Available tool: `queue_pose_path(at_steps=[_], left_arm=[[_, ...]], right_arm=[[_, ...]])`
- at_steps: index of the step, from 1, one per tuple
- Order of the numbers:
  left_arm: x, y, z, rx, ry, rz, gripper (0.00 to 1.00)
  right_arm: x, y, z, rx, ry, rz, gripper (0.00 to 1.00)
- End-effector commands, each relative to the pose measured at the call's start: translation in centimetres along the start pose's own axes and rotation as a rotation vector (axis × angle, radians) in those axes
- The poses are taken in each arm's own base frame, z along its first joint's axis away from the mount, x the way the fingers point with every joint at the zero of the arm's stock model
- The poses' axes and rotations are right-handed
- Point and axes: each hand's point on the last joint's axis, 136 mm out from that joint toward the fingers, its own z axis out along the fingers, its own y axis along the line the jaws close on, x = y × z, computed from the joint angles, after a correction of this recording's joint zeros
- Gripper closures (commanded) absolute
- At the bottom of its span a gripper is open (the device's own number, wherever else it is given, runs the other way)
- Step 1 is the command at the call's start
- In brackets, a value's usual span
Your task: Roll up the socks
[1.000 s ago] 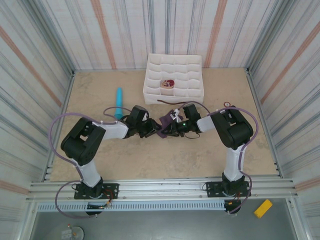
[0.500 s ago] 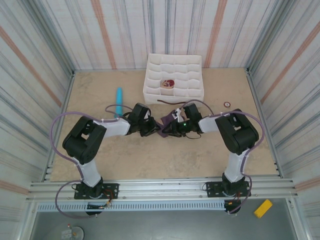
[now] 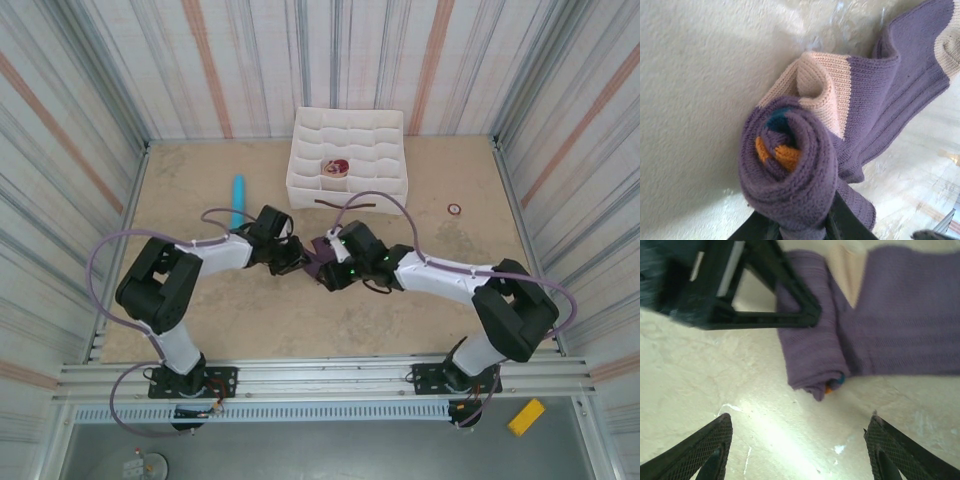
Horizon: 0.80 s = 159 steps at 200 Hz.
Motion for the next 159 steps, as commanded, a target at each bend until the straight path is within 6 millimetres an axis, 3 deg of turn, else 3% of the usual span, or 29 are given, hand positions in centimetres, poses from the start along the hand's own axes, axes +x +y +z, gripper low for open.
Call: queue_pose_path(at_steps=[1, 58, 103, 144, 159], left_arm=[[1.5, 2.8, -0.5, -0.075, 0.036, -0.034, 0.92], [2.2, 3.8, -1.4, -0.065, 0.038, -0.057, 0.92], [3.0, 4.4, -1.5, -0.052, 0.045, -0.079, 0.92], [3.1, 4.3, -1.7, -0.048, 0.046, -0.079, 0.92], [3.2, 4.3, -1.7, -0.049, 0.049, -0.078, 0.92]], right_arm=[[-0.6, -1.0, -0.4, 0.226, -0.024, -0.249, 0.28], [-0.8, 2.7, 2.2, 0.414, -0.08, -0.613, 0.35], [-0.5, 3.3, 4.7, 0.461, -0.077, -0.694, 0.38], [-0.7, 2.7, 6.4, 0.507, -0.074, -0.707, 0.43], [-0.3, 2.2, 7.0, 0.524, -0.055, -0.707, 0.49]])
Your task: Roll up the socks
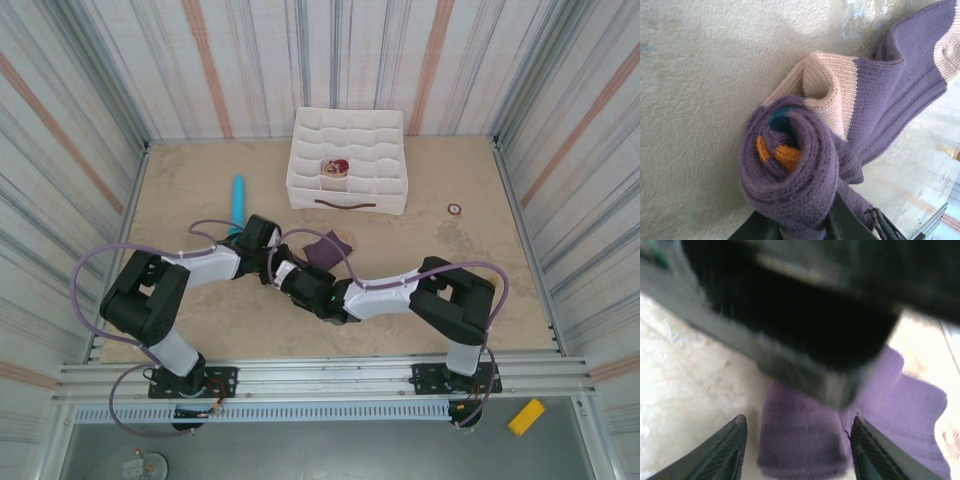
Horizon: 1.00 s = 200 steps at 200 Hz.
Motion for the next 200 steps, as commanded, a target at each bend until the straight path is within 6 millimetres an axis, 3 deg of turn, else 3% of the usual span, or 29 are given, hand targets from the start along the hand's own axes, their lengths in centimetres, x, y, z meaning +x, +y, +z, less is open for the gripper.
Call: queue_pose_path(at_steps=[1, 30, 68, 129, 167, 200], left_arm=[[1.6, 2.3, -0.2, -0.07, 0.046, -0.034, 0.92], [1.5, 2.3, -0.3, -0.069, 0.041, -0.033, 0.91], [1.4, 2.3, -0.2, -0.069, 0.044, -0.036, 0.91], [1.3, 2.3, -0.3, -0.071, 0.044, -0.036, 0.91], [1.3, 2.2, -0.4, -0.068, 0.041, -0.034, 0.91], [1.2, 2.1, -0.9, -0.062, 0.024, -0.022, 0.79]], right_arm=[[0.9, -0.1, 1.3, 0.046, 0.041, -0.043, 0.5], [2.7, 0.4, 1.9, 0.014, 0.08, -0.01, 0.64], [4.4, 1.1, 1.5, -0.032, 0.105, 0.015, 0.58], [5.4, 1.6, 1.0, -0.093, 0.112, 0.056, 0.61], [6.5, 1.6, 1.6, -0.122, 0.142, 0.103, 0.78], [7.8, 2.1, 1.9, -0.162, 0.163, 0.144, 0.95]])
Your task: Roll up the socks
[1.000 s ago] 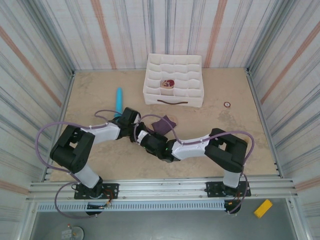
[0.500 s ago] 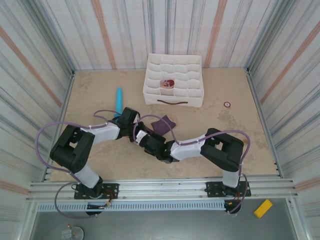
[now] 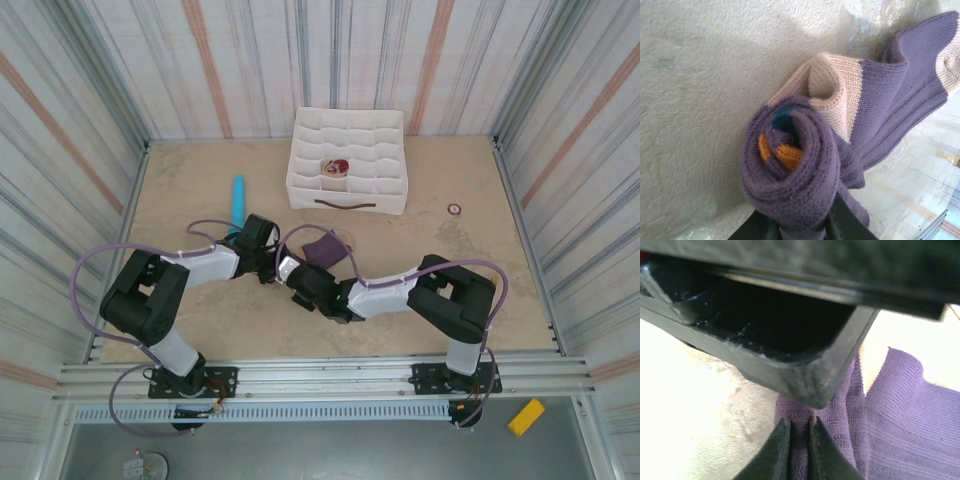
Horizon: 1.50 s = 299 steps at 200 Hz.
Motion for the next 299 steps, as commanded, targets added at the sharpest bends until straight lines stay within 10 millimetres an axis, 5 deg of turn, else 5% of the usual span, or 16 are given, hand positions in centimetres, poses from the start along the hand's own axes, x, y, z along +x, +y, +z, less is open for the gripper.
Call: queue_pose_path(at_steps=[1, 97, 165, 227, 299], left_arm=[[1.5, 1.9, -0.7, -0.058, 0.035, -0.009, 0.79], [0.9, 2.0, -1.3, 0.002, 0.015, -0.029, 0.29], [-0.1, 4.0, -1.9, 0.119, 0.003, -0.151, 0.26], [-0.3, 4.6, -2.6, 0.117, -0.025, -0.163, 0.27], [-0.9, 3.4, -3.0, 0.126, -0.054, -0.119, 0.28]], right_arm=[[8.0, 0.3, 0.9, -0.053, 0.236, 0.012, 0.96], [10.2, 0.1, 1.4, -0.133, 0.295, 0.122, 1.0], [11.4, 0.1, 1.6, -0.282, 0.362, 0.314, 1.0], [10.4, -0.1, 1.0, -0.558, 0.35, 0.622, 1.0], [9.7, -3.4, 1.2, -0.78, 0.373, 1.104, 1.0]])
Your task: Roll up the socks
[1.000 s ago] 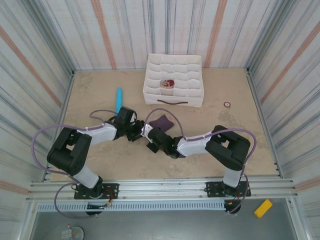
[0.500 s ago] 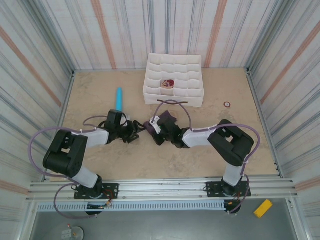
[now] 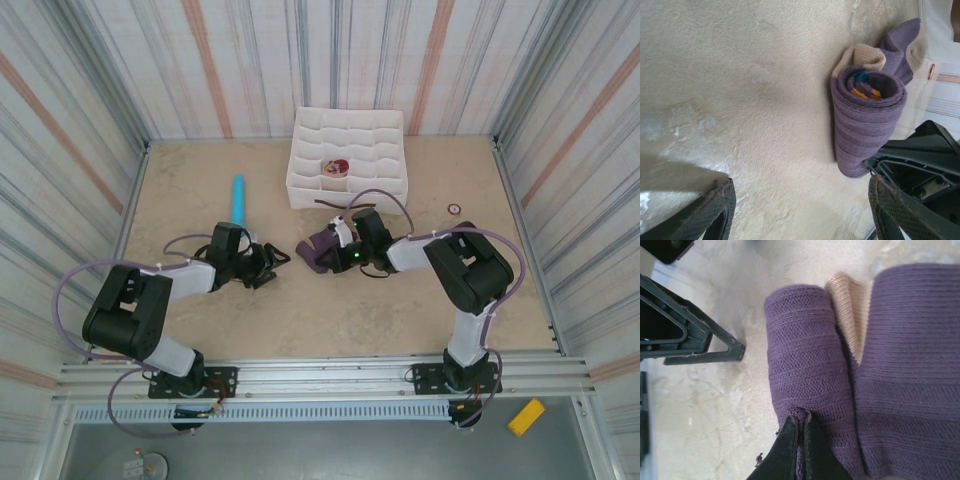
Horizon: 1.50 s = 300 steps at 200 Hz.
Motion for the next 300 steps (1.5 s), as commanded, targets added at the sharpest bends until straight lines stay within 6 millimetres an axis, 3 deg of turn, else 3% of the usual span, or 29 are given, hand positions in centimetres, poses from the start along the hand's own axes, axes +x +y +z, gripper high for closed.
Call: queue_pose_path(at_steps=[1, 31, 102, 149, 233, 264, 300], left_arm=[[0.4, 1.1, -0.1, -0.064, -0.005, -0.016, 0.28], [0.3, -1.4, 1.0, -0.033, -0.018, 0.071, 0.3], [-0.4, -5.9, 5.5, 0.036, -0.035, 0.2, 0.36], [-0.7, -5.6, 8.1, 0.012, -0.027, 0.183, 0.43], [-0.1, -3.2, 8.6, -0.105, 0.011, 0.151, 0.78], [0.3, -3.0, 8.1, -0.162, 0.054, 0.164, 0.85], [0.7, -2.9, 7.3, -0.181, 0.097, 0.163, 0.9]], right_arm=[[7.0, -3.4, -0.3, 0.023, 0.207, 0.392, 1.0], [6.9, -4.9, -0.2, 0.008, 0.216, 0.563, 1.0], [7.1, -6.6, -0.2, 0.095, 0.222, 0.662, 1.0], [6.7, -7.0, -0.4, 0.087, 0.202, 0.689, 1.0], [5.6, -7.1, -1.0, 0.09, 0.157, 0.665, 1.0], [4.4, -6.6, -2.2, 0.144, 0.126, 0.571, 0.84], [2.5, -4.4, -3.8, 0.221, 0.101, 0.375, 0.61]])
